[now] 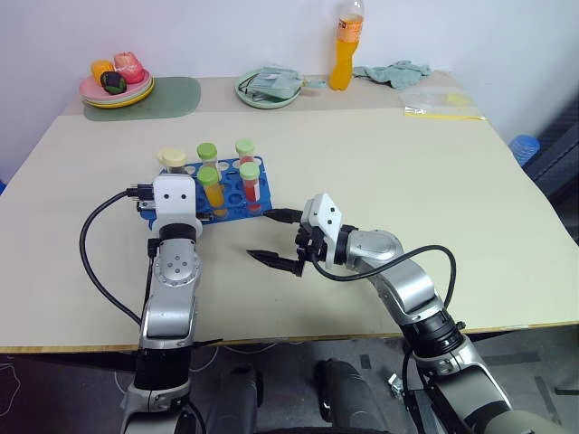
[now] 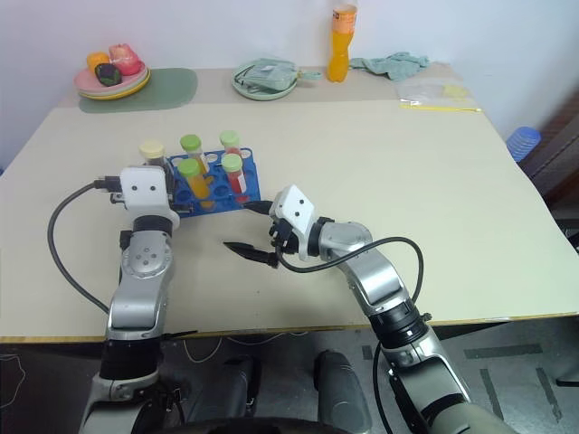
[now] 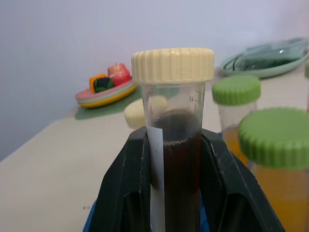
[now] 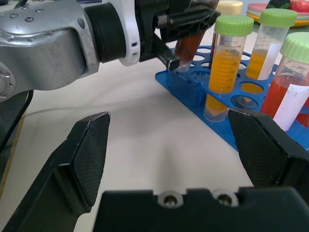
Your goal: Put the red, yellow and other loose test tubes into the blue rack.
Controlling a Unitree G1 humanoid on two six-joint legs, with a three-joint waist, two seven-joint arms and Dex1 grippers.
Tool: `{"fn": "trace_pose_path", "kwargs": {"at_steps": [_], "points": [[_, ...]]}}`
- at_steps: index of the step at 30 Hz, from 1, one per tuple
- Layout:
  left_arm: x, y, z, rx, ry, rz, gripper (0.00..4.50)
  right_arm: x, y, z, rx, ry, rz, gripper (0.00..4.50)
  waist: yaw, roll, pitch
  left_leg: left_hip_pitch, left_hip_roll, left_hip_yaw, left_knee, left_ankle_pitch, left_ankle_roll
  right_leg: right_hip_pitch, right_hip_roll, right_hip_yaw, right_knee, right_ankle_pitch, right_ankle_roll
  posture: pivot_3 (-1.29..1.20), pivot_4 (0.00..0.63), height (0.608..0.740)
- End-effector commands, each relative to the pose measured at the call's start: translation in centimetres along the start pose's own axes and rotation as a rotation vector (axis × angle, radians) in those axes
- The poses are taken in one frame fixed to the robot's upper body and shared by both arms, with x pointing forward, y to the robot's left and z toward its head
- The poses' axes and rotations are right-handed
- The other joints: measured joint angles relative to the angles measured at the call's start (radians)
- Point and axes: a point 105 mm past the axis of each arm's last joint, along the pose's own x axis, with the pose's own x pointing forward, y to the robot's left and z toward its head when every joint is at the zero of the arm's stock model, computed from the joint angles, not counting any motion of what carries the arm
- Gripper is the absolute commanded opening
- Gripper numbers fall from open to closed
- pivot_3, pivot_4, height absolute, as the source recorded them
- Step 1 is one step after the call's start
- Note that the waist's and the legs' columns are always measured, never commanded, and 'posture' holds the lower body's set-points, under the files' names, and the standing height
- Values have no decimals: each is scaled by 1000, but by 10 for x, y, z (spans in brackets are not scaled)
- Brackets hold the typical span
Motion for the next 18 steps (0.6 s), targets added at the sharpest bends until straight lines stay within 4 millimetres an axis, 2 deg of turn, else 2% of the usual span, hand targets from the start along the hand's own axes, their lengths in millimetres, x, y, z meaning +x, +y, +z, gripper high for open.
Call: {"fn": "trace_pose_path", "kwargs": {"at_steps": [1,18], "points": [[4,7,5,24,-20,32,833,1,4,14,-27,-50,8,4302,0,0,0,0,0,0,0,0,0,0,0,0,0,0,0,0,150,740],[14,-4,-9,-38,0,13,833,0,5,14,-30,-50,8,4302,1,0,0,0,0,0,0,0,0,0,0,0,0,0,0,0,150,740]]}}
